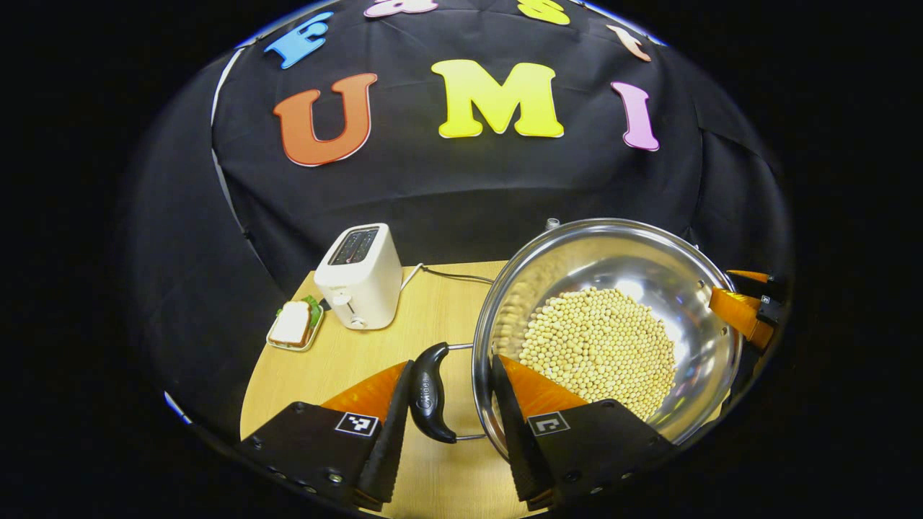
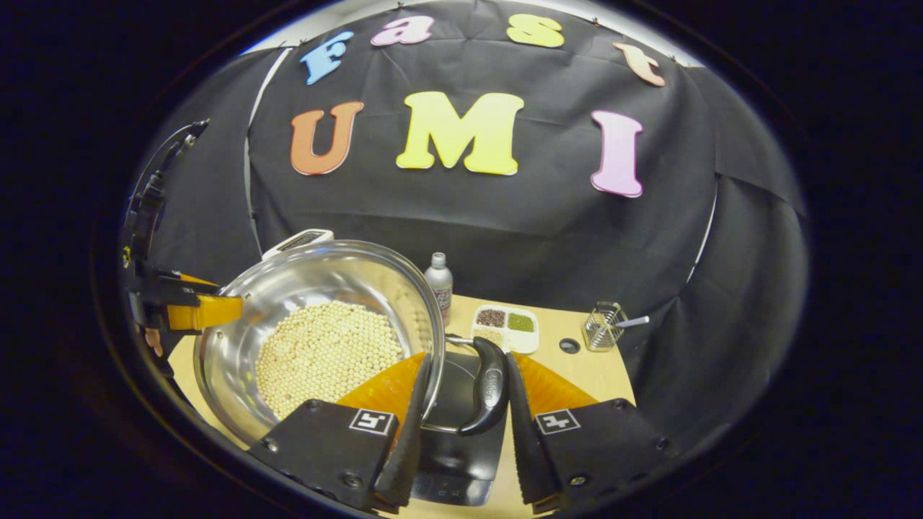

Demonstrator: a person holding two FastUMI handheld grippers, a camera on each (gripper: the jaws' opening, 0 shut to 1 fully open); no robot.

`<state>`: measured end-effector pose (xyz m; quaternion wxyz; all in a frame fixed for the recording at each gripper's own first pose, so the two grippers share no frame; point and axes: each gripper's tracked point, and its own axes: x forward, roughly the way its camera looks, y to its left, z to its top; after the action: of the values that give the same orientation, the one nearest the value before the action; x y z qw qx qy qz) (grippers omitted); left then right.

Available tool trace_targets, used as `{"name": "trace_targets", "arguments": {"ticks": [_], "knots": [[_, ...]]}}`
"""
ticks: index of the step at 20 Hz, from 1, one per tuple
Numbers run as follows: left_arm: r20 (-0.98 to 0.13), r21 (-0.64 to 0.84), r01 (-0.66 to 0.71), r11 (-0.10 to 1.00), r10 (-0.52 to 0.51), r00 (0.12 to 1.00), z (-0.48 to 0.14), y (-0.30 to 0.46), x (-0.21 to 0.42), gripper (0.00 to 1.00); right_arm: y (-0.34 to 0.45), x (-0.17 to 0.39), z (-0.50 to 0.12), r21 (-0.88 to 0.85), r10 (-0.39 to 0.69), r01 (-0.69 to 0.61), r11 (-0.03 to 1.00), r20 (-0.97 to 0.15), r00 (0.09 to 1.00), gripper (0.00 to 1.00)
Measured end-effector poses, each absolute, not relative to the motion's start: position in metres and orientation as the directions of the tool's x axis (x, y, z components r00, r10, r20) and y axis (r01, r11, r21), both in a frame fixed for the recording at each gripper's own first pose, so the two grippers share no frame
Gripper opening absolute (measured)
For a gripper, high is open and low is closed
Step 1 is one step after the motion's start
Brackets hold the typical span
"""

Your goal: First push the handle of the pot to place it horizontally, then grasp the pot with both hands and set it on the induction cooktop.

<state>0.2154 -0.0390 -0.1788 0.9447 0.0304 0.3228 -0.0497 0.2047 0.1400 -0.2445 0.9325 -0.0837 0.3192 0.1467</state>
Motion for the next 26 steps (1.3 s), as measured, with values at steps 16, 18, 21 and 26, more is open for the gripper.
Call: {"name": "trace_targets", "arguments": {"ticks": [16, 18, 21, 26], "knots": [[-0.681, 0.059, 0.163, 0.985, -0.079, 0.728, -0.245, -0.119, 0.266, 0.6, 0.071, 0.26, -0.337, 0.03, 0.192, -0.239, 0.971, -0.695, 0.693, 0.57], [-0.688, 0.065, 0.161, 0.985, -0.073, 0.722, -0.26, -0.117, 0.271, 0.6, 0.07, 0.262, -0.355, 0.04, 0.194, -0.236, 0.971, -0.708, 0.679, 0.55], [-0.706, 0.043, 0.155, 0.987, -0.08, 0.703, -0.286, -0.116, 0.273, 0.6, 0.073, 0.263, -0.374, 0.034, 0.189, -0.236, 0.971, -0.713, 0.676, 0.55], [-0.679, 0.067, 0.154, 0.986, -0.068, 0.731, -0.302, -0.118, 0.275, 0.6, 0.068, 0.254, -0.398, 0.056, 0.186, -0.209, 0.976, -0.713, 0.676, 0.55]]}}
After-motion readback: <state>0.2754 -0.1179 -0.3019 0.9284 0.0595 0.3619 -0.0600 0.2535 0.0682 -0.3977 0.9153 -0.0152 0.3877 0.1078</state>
